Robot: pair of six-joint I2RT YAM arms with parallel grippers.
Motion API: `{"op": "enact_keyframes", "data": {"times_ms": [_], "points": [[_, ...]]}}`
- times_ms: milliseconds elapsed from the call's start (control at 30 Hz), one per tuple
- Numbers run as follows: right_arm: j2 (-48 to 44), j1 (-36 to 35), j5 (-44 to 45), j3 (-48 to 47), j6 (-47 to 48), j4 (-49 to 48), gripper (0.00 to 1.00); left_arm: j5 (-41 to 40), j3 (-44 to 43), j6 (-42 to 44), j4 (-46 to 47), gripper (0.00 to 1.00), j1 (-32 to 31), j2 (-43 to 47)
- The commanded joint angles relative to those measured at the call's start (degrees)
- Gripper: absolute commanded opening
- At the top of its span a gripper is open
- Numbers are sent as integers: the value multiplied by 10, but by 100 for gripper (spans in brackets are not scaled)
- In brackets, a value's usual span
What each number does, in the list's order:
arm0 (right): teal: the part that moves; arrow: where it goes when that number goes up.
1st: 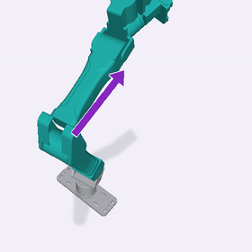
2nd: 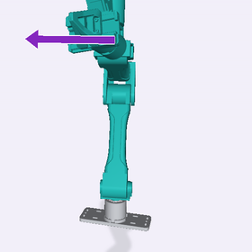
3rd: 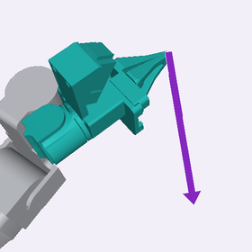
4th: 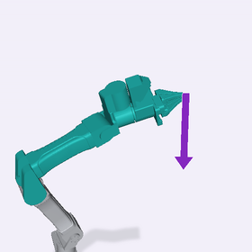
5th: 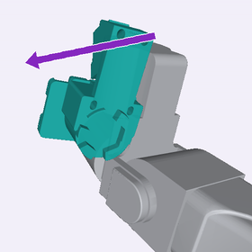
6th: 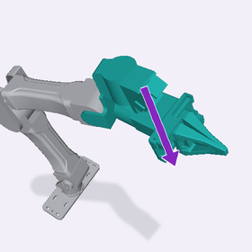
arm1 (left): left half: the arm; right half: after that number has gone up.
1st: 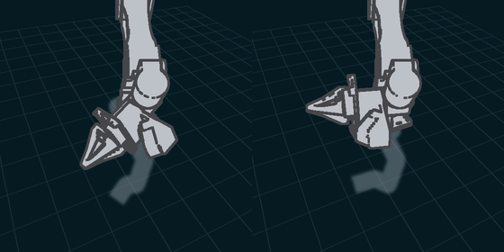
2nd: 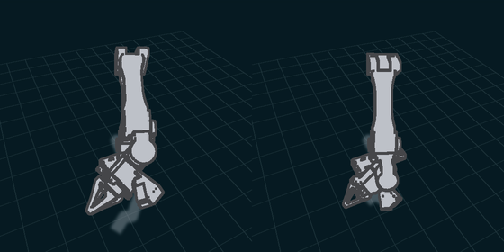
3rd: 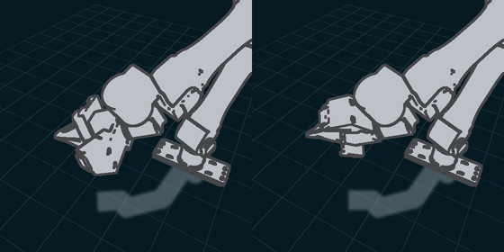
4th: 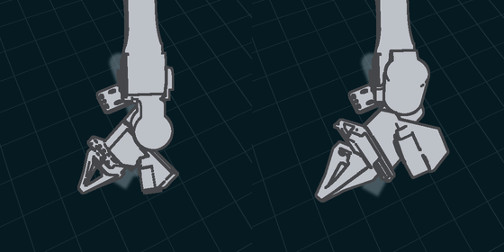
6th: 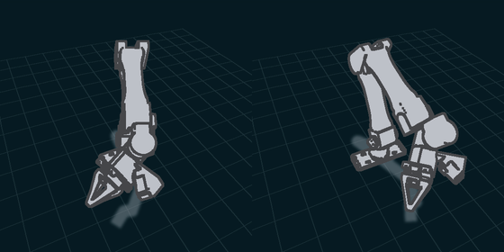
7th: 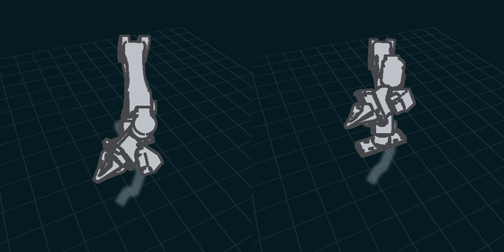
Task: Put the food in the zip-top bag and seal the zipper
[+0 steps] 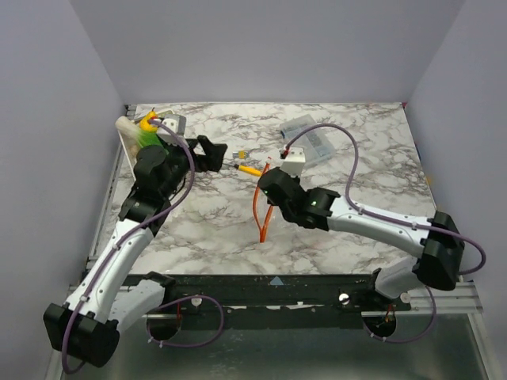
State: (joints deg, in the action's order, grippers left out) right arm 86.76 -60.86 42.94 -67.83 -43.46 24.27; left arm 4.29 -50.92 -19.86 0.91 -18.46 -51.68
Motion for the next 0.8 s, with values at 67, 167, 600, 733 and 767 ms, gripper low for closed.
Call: {"op": "enact_keyframes", "data": {"times_ms": [67,167,600,733,767], "points": [[-99,32,-57,46,9,-63,1,176,-54,-52,-50,99,-62,-87],[-129,38,-54,60,21,-75,1,190,-79,-46,-78,99,-94,-124],[-168,50,-60,42,37,-63,0,98,-137,15,-182,79,-207,-191],[-170,50,-72,42,37,-63,1,78,-150,18,-202,55,-215,-197],[-170,50,-74,41,38,-60,1,77,-149,20,-200,46,-216,-195]]}}
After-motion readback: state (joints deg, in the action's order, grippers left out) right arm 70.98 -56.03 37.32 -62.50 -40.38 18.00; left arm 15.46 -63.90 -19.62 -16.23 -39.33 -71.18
